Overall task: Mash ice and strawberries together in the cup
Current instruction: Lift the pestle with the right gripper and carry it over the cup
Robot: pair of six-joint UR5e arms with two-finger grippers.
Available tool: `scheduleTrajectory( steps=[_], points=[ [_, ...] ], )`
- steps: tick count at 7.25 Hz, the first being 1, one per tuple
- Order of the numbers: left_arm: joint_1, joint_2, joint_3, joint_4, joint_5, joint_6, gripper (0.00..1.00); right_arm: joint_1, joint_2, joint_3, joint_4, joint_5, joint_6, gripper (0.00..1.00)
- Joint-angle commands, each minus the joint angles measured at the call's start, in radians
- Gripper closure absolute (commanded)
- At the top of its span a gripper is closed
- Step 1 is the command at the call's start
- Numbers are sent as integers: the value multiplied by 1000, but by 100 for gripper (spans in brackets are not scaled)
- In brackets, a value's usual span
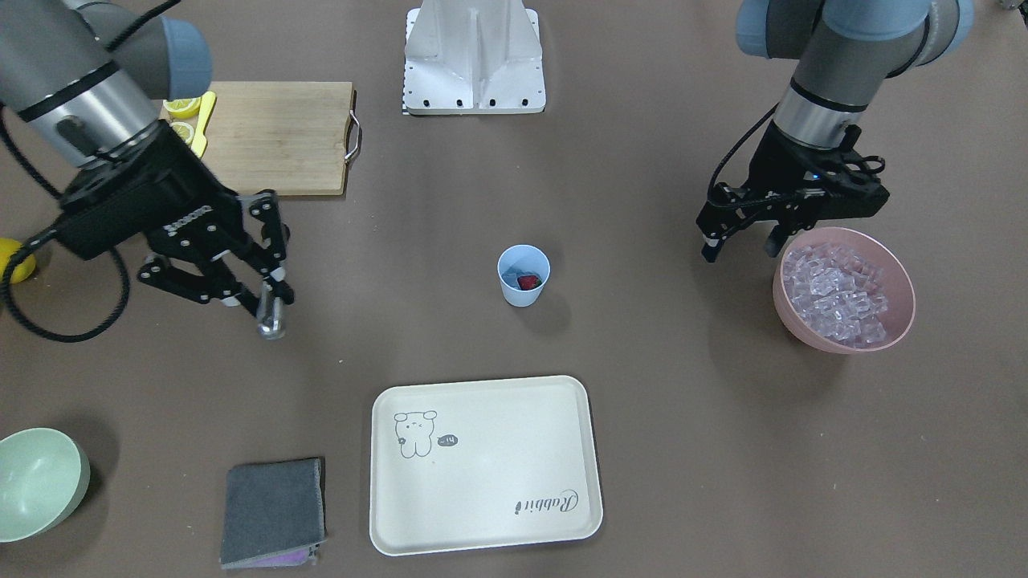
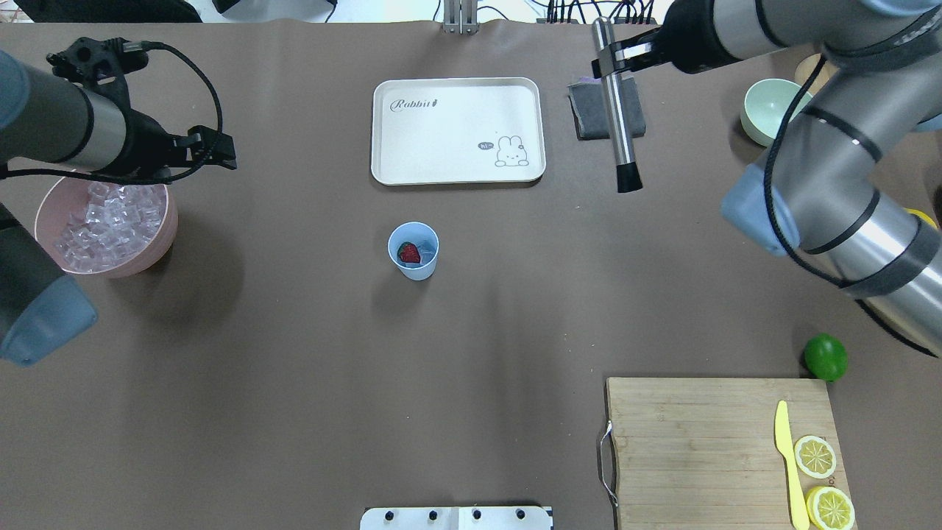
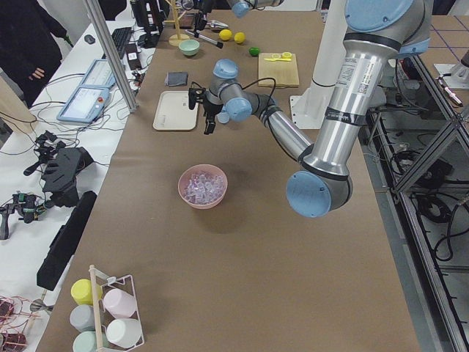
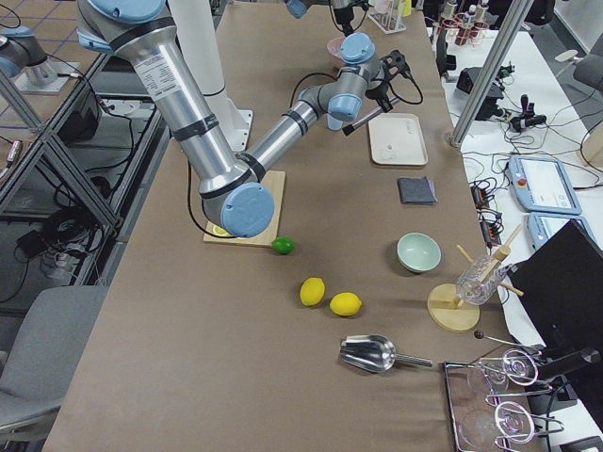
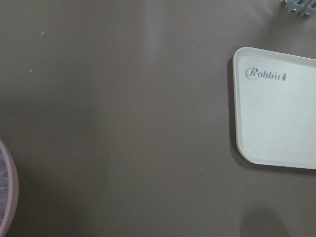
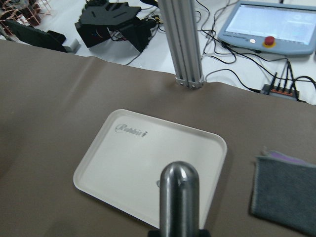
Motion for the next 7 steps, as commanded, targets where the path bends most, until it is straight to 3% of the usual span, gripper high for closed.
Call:
scheduleTrajectory(
  steps=[1,3,5,7],
  points=[
    [-73,114,-4,21,-4,2,3,-172,56,-5,137,-206,14,100],
    [-128,216,6,34,-11,3,3,-295,36,-16,315,-394,8,100],
    [-165,222,12,87,-12,0,3,-346,52,-36,421,-461,9,100],
    [-174,248,12,86,-33,-7,3,-389,52,-62,481,-621,5,100]
  ],
)
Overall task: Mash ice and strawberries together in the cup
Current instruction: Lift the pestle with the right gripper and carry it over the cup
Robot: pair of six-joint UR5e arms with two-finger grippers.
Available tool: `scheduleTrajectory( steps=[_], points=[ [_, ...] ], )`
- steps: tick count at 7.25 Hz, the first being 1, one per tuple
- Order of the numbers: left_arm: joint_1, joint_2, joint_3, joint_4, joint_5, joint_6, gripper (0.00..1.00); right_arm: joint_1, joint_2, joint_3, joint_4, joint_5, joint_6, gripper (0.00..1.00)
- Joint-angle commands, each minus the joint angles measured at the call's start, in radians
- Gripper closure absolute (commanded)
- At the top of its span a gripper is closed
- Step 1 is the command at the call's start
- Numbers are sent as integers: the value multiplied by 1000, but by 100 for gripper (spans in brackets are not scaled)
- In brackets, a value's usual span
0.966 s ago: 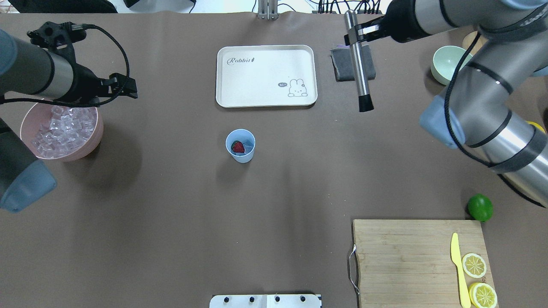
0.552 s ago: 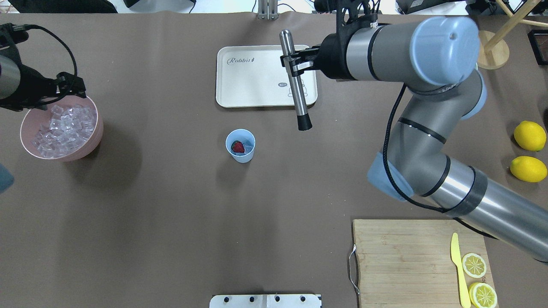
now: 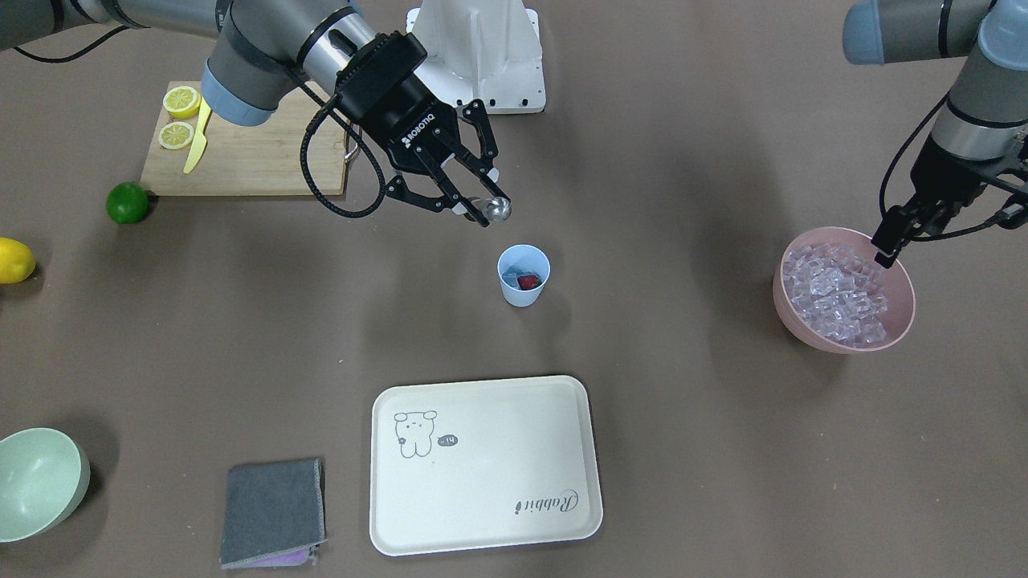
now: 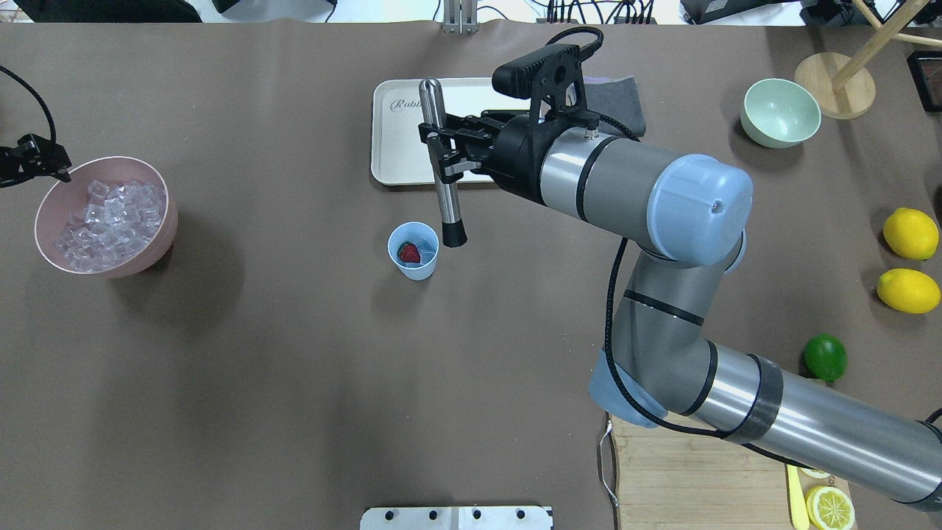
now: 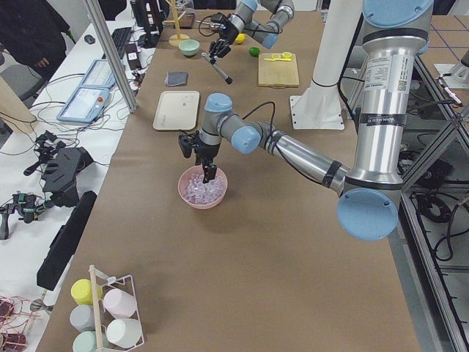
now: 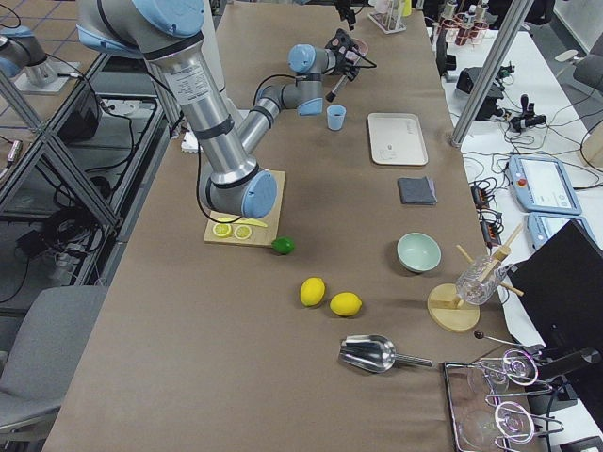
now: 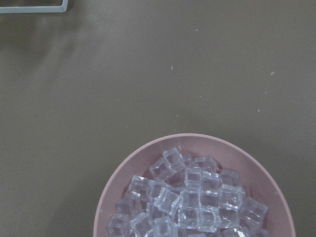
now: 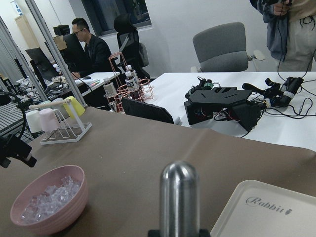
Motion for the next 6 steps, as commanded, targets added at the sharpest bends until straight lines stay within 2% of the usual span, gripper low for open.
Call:
scheduleTrajectory(
  steps=[1,2,3,6],
  points=[
    [-10,10,4,3,-16,-9,3,-34,40,-114,102,-148,-2,100],
    [-8,10,15,3,-18,-9,3,-52,56,-217,208,-210,-7,100],
    [-8,9,27,0,-23,-9,3,-71,62,-256,242,-247,-16,100],
    [-8,-2,59,-10,-27,-4,3,-97,94,-244,242,-315,-86,100]
  ],
)
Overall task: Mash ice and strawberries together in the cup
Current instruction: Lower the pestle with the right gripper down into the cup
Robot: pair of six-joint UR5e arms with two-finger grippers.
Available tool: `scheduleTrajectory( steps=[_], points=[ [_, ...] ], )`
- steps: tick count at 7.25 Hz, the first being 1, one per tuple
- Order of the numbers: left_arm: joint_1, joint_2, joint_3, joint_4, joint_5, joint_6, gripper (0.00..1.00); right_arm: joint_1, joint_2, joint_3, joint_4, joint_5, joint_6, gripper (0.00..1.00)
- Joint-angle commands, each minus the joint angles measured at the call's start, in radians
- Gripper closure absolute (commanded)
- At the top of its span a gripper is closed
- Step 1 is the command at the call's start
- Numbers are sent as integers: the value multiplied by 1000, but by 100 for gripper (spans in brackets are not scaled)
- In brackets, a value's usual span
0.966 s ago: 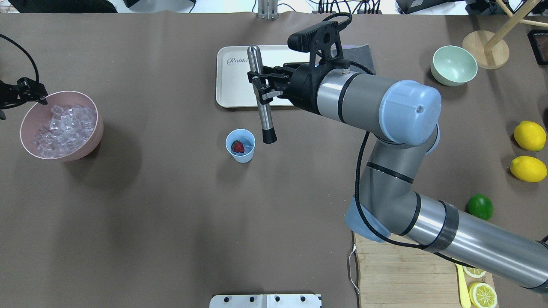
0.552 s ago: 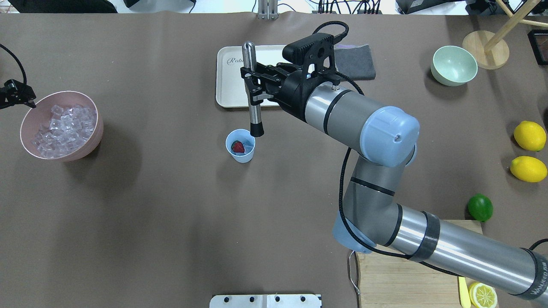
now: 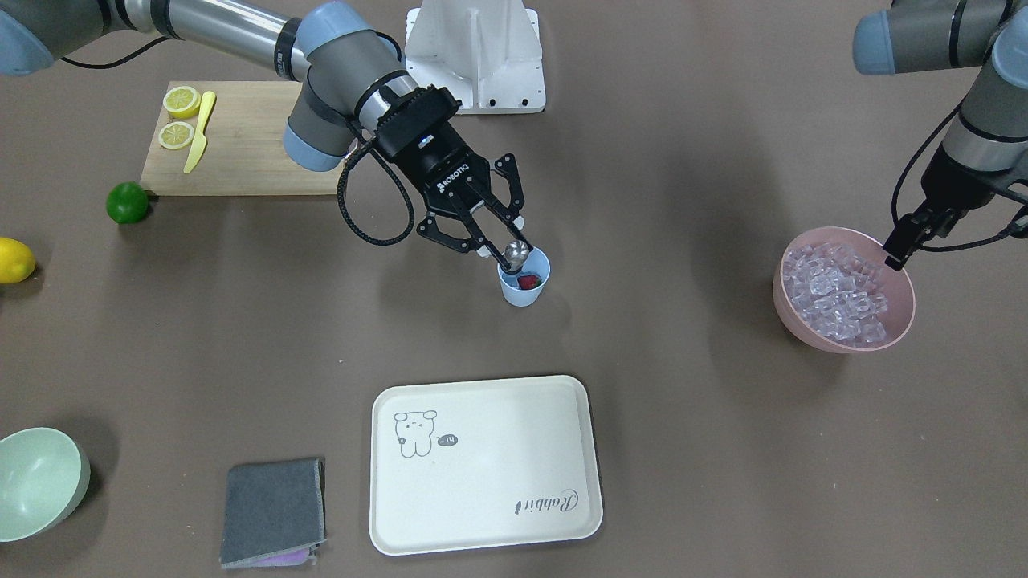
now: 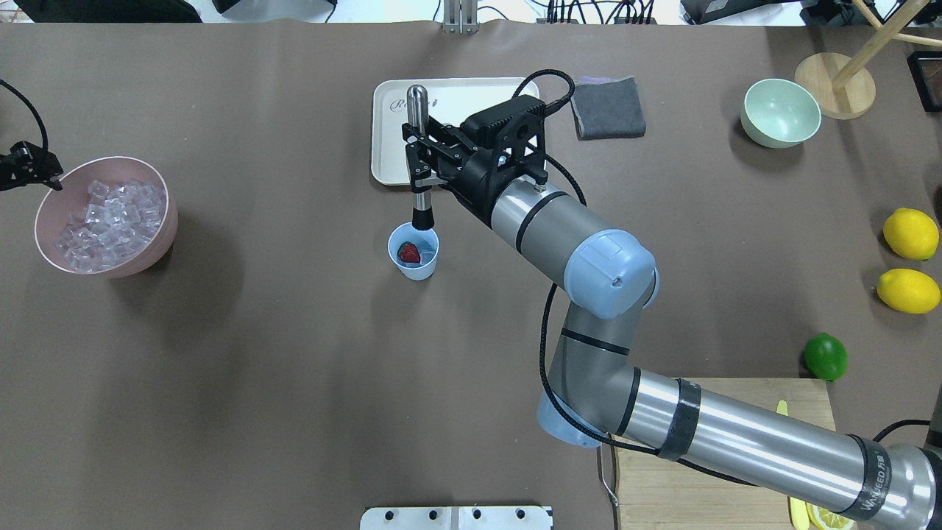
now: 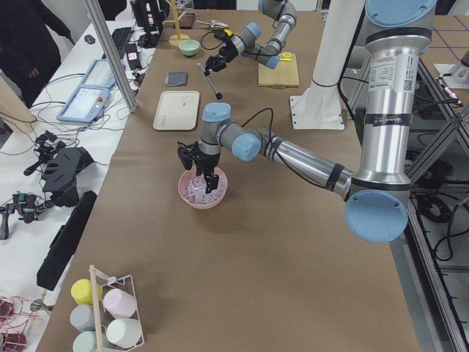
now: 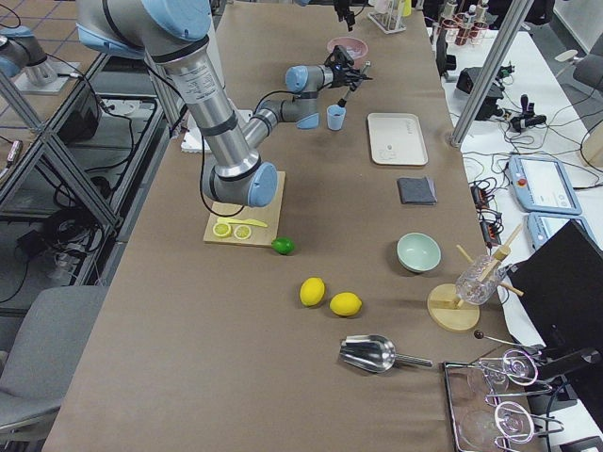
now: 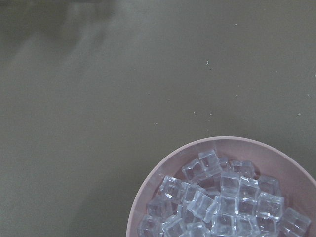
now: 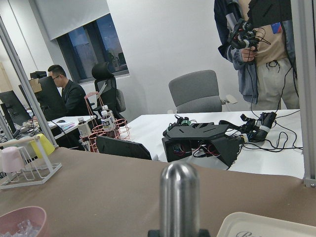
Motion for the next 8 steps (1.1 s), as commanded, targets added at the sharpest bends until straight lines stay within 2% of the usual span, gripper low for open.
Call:
scheduleTrajectory(
  steps=[1,3,6,8],
  points=[
    [0,-6,15,-2,-3,0,3,-7,6,3,9,-43,-113,100],
    [0,-8,35,-7,-3,-3,3,-16,5,1,15,-74,-182,100],
    [-1,-6,49,-15,-21,-5,3,-101,16,3,15,-151,-184,100],
    [-1,-4,47,-15,-21,-5,3,-123,16,1,17,-168,-184,100]
  ],
)
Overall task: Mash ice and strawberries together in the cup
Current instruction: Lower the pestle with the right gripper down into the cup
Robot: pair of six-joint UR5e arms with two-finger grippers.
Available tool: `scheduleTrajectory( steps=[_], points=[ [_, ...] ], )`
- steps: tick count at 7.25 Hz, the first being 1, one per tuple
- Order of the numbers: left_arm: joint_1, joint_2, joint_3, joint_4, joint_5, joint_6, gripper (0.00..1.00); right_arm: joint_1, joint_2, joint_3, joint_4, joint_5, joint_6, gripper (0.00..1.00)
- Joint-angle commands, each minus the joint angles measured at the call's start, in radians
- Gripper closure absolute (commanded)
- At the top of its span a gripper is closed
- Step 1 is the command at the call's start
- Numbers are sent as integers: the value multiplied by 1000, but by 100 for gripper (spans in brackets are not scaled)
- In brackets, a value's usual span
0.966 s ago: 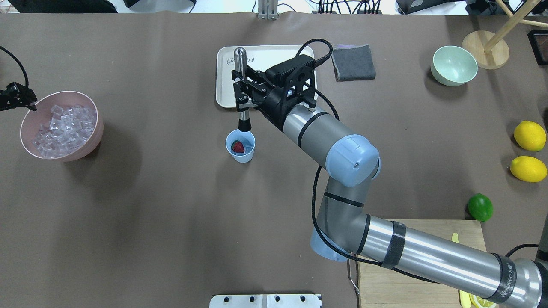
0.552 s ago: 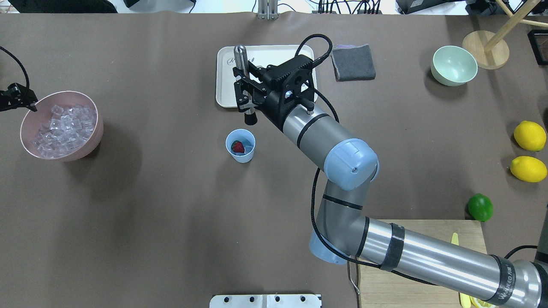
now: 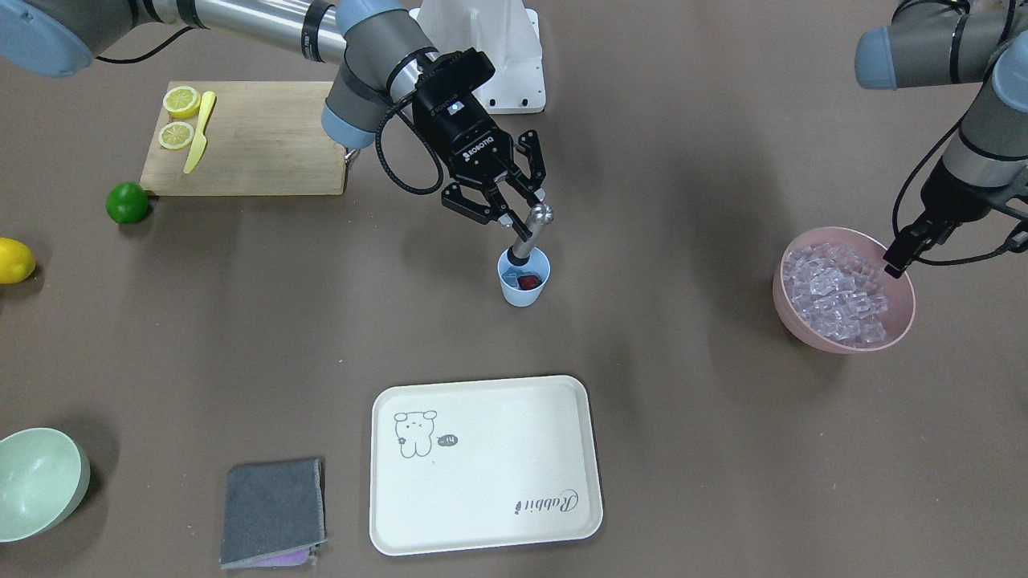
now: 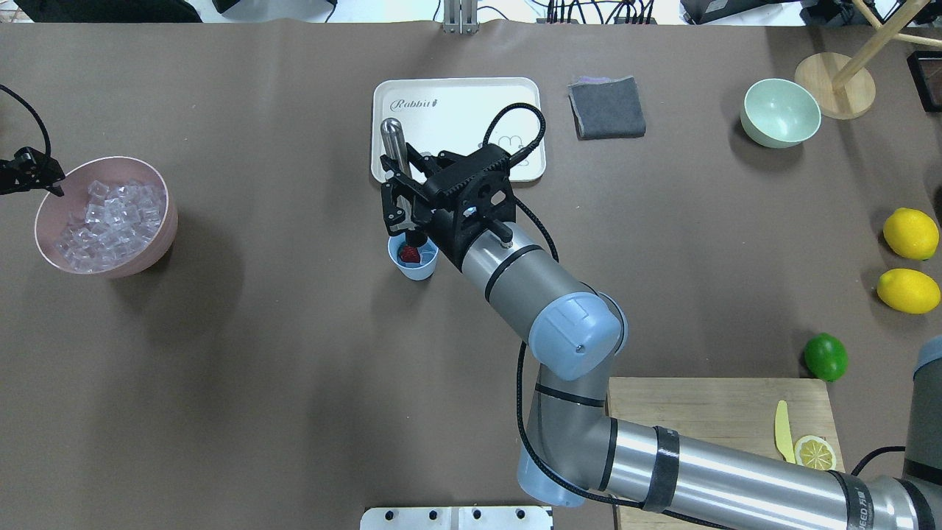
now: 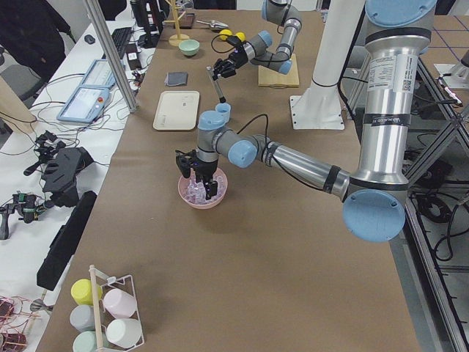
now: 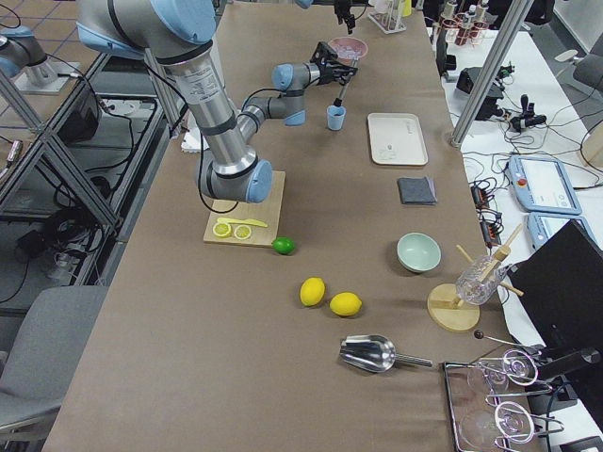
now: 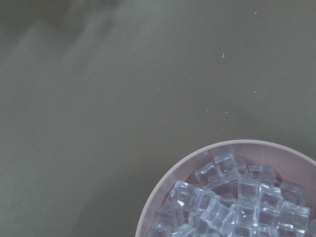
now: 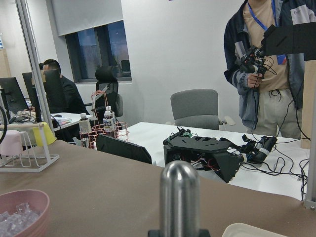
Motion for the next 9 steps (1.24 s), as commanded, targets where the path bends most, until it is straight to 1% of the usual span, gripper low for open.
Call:
scheduleTrajectory(
  steps=[1,9],
  points=[
    [0,1,-1,1,0,0,3,-14,7,-3,1,-9,-2,100],
    [1,-2,13,0,0,0,3,-12,43,-39,-6,-14,-2,100]
  ],
)
